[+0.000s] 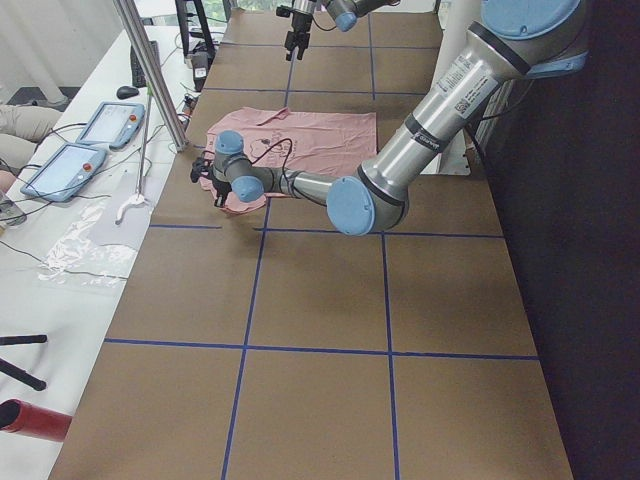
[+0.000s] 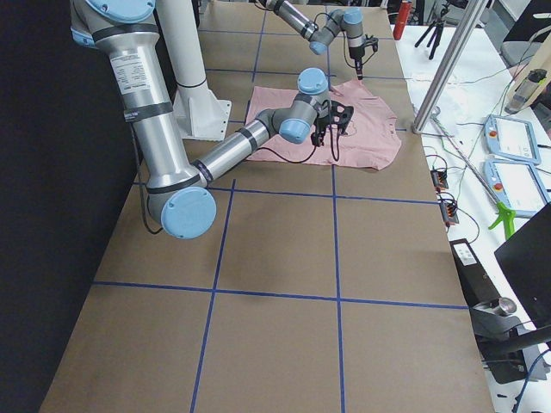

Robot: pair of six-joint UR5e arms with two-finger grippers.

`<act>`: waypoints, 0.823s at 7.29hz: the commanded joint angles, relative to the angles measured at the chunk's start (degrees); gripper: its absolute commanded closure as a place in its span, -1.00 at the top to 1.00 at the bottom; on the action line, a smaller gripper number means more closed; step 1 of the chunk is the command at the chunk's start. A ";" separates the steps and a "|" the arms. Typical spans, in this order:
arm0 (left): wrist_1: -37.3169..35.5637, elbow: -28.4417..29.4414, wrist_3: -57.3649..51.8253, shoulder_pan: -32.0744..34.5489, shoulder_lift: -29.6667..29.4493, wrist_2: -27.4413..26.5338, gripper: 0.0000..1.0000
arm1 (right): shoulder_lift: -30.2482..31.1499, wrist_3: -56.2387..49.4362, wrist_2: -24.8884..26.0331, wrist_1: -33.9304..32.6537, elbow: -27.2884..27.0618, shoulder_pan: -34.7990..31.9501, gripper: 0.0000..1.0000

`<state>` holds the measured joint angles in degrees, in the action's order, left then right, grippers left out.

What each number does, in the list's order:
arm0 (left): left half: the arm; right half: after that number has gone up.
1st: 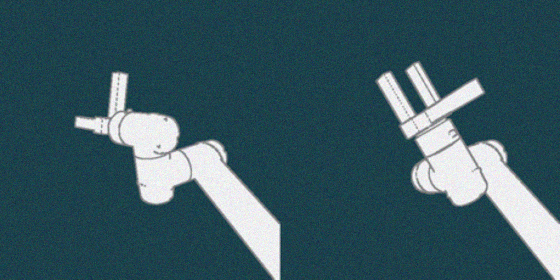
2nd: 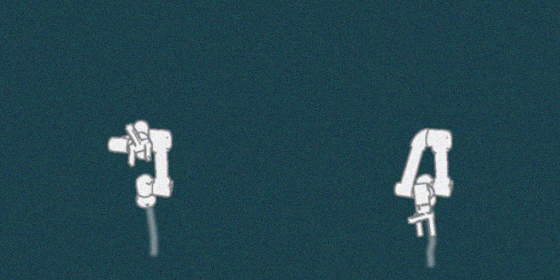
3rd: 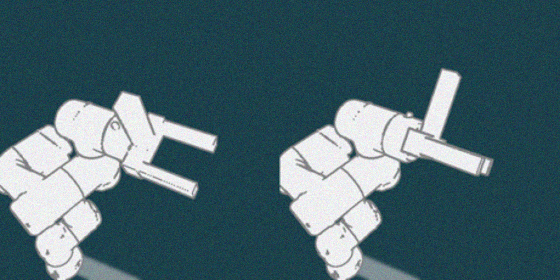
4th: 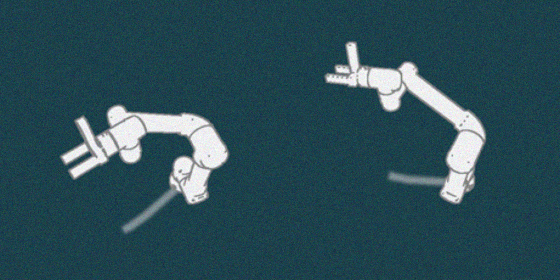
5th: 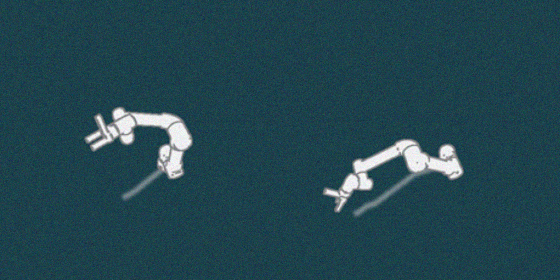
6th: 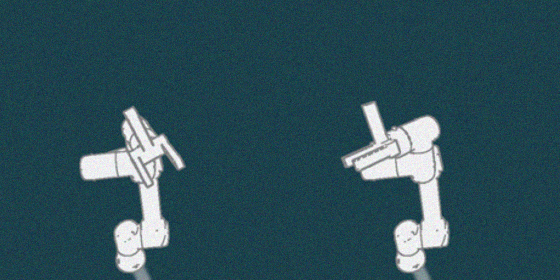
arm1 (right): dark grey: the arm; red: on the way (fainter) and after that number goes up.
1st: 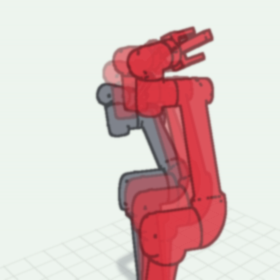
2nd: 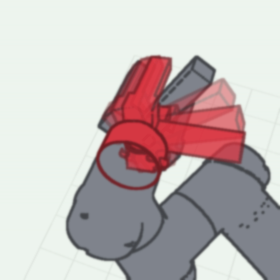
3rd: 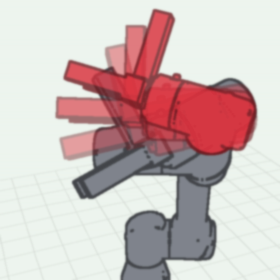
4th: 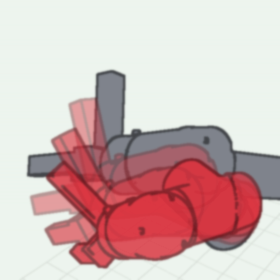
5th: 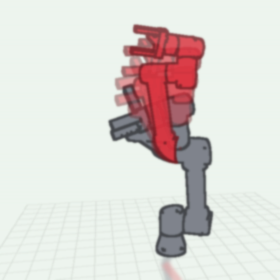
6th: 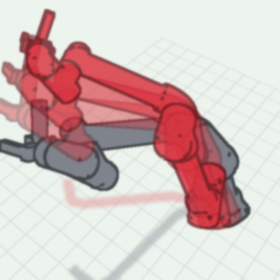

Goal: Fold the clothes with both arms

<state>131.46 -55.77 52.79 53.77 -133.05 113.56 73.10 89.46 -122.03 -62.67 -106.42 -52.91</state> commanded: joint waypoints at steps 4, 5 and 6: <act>-2.79 -2.08 15.77 -7.62 -5.19 -4.20 -1.00 | -0.24 -0.25 0.39 0.00 0.95 0.44 1.00; -1.39 1.42 15.85 -7.72 -7.81 -5.35 -1.00 | -0.24 -0.17 0.39 0.00 0.86 0.44 1.00; -1.03 2.93 16.11 -7.72 -9.40 -6.06 -1.00 | -0.24 -0.17 0.39 0.00 0.95 0.44 1.00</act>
<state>129.66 -55.29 68.56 46.23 -140.31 108.66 72.87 89.28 -121.67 -62.66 -105.55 -52.49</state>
